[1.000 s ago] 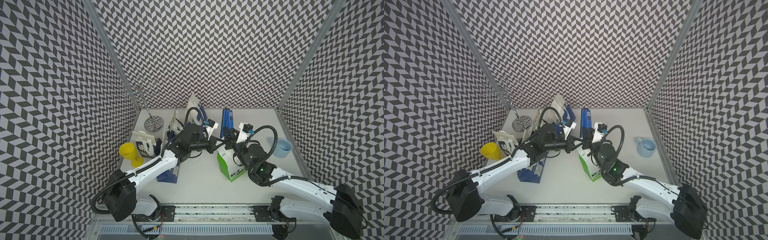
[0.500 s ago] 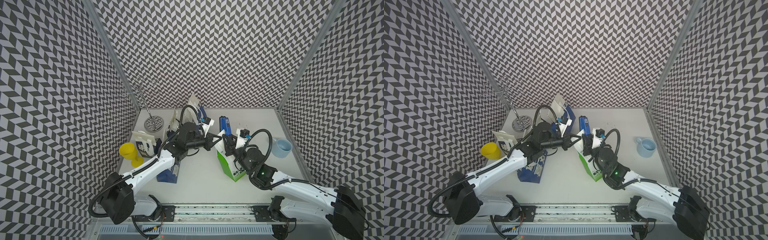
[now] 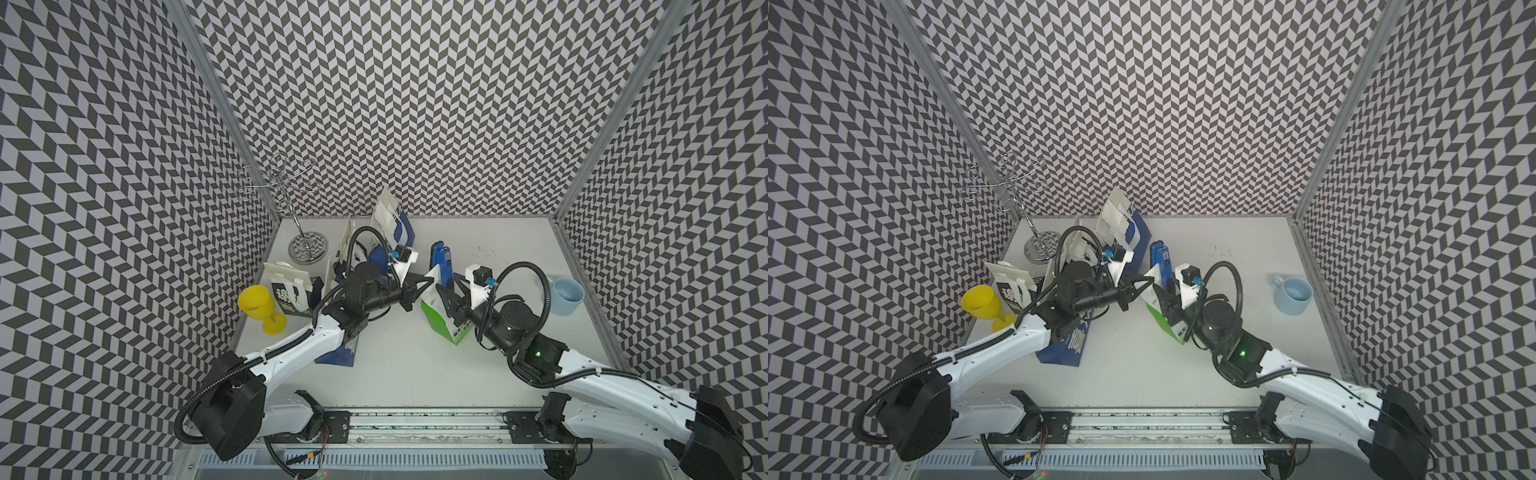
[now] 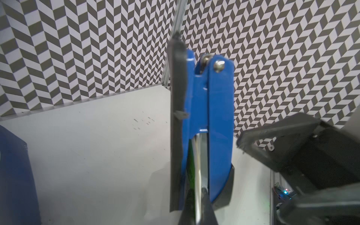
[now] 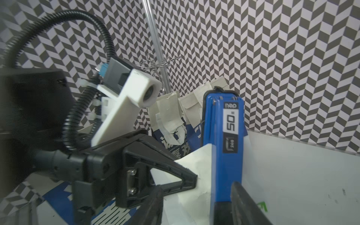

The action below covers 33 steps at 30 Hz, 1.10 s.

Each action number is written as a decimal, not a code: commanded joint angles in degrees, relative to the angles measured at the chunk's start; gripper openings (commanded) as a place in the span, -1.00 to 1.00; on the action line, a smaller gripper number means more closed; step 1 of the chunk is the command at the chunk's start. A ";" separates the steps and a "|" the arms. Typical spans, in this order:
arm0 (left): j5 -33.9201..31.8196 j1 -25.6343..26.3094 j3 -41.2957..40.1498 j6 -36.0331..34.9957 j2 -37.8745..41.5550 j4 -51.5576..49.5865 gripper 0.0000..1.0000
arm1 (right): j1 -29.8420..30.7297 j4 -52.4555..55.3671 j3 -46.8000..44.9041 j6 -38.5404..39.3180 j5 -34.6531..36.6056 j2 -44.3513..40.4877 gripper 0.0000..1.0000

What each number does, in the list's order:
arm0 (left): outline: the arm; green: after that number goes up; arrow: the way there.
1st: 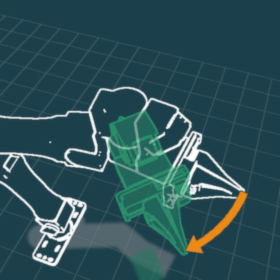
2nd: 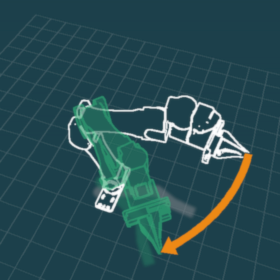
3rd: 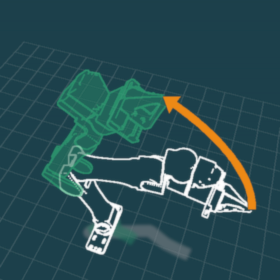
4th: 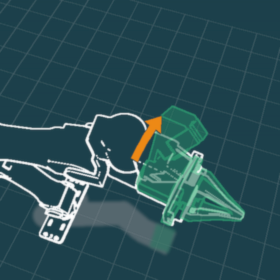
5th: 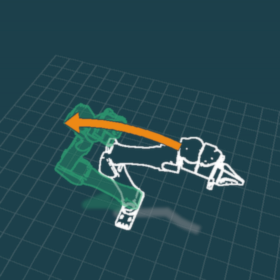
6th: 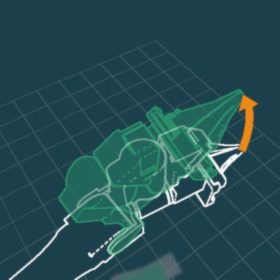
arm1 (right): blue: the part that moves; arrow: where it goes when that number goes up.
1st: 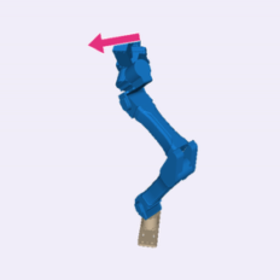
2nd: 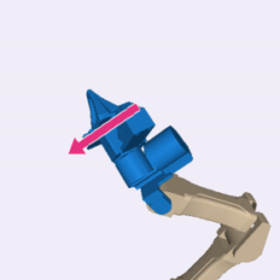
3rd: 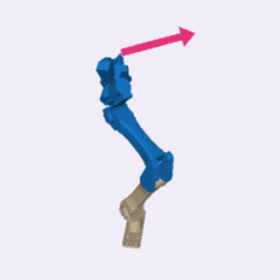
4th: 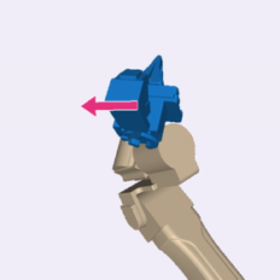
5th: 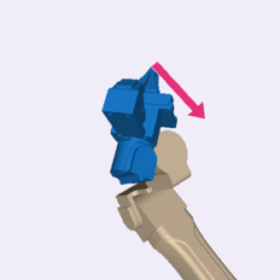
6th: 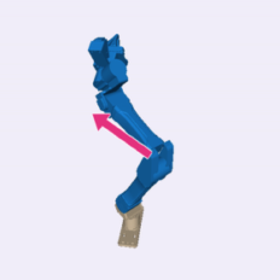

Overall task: Staple the receipts to the bags
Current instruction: Place the stapler in the takeout bag, then staple the receipt to the takeout bag.

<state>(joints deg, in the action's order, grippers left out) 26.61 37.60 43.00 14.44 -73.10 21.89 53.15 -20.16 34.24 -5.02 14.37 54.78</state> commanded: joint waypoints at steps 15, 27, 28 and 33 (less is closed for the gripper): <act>20.71 -2.44 1.02 -32.06 13.17 -8.18 -1.00 | -1.30 29.41 8.39 30.94 -21.45 -17.43 0.47; 28.57 -3.53 3.37 -37.86 14.65 -15.48 -1.00 | -1.38 39.76 11.39 33.77 -35.10 -7.94 0.68; 29.02 -3.51 3.57 -38.22 14.61 -16.01 -1.00 | -1.36 37.72 10.64 33.61 -33.67 -7.85 0.69; 29.60 -3.33 4.44 -39.33 14.82 -17.78 -1.00 | -1.46 32.47 9.41 34.27 -31.96 -7.94 0.71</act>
<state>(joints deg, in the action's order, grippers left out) 52.73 34.09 43.90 -22.76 -60.03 1.58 51.88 17.52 43.75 27.64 -16.43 47.29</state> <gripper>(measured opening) 0.067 0.853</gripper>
